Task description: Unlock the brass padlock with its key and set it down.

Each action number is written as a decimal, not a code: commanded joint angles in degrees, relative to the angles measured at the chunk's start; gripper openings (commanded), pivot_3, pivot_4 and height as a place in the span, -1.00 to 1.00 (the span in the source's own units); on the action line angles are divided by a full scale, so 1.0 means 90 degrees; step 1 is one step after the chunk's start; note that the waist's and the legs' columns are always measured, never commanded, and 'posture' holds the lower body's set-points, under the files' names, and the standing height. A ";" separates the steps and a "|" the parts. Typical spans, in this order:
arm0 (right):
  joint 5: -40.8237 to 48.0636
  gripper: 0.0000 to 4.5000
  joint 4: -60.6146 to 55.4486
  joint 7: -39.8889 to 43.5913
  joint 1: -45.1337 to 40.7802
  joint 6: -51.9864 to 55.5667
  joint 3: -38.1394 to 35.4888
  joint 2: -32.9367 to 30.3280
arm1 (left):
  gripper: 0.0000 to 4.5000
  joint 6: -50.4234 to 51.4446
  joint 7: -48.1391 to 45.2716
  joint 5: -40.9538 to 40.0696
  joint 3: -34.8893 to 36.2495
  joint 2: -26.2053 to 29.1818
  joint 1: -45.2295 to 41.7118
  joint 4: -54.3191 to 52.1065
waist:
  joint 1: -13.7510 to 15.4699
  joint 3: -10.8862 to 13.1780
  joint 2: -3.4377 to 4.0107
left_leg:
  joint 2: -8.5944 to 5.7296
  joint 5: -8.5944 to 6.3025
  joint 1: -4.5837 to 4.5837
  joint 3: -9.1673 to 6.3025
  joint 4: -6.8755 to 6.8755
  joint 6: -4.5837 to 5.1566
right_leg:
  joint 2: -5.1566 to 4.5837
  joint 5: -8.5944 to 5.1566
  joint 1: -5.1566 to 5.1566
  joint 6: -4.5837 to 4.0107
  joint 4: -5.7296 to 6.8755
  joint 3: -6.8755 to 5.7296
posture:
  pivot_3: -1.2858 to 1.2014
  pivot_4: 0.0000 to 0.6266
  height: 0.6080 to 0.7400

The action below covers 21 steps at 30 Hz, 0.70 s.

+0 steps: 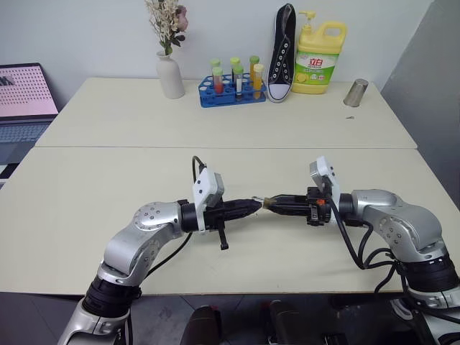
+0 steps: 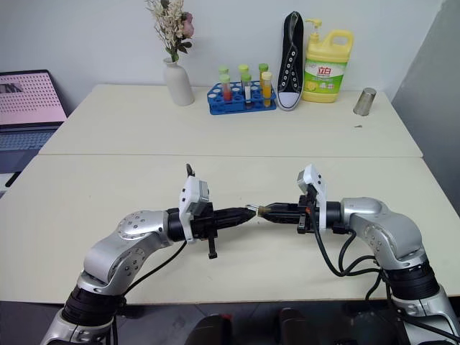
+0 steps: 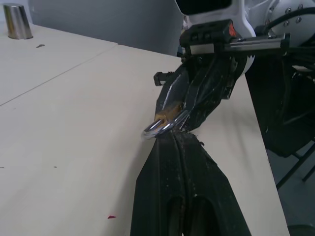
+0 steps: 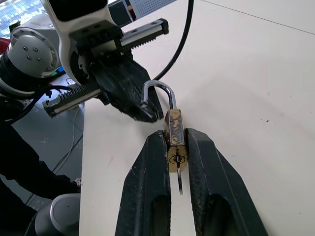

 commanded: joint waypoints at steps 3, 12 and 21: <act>-0.0044 -0.94 -0.0069 0.0094 0.0008 -0.0159 -0.0054 -0.0025 | -1.00 0.0473 0.0246 -0.0647 0.0374 -0.0158 -0.0226 -0.0451 | 0.0000 0.0000 0.0000 | 0.0000 0.0000 0.0000 0.0000 0.0000 0.0000 | 0.0000 0.0000 0.0000 0.0000 0.0000 0.0000 | 0.03 -0.52 1.00; -0.0049 -0.94 -0.0111 0.0109 0.0034 -0.0119 -0.0056 -0.0026 | -1.00 0.0582 0.0308 -0.0685 0.0384 -0.0105 -0.0210 -0.0555 | -0.0002 0.0000 0.0000 | -0.0001 0.0000 0.0000 0.0000 0.0000 0.0000 | 0.0000 0.0000 0.0000 0.0000 0.0000 0.0001 | 0.03 -0.52 1.00; -0.0021 -0.94 -0.0023 0.0073 0.0057 0.0049 -0.0141 -0.0139 | -1.00 -0.0390 -0.0191 0.0137 0.0633 0.0893 0.0110 -0.0977 | -0.0006 0.0001 0.0001 | 0.0003 0.0000 0.0002 0.0000 -0.0002 0.0000 | 0.0000 -0.0001 0.0000 -0.0001 0.0000 0.0002 | 0.03 -0.52 1.00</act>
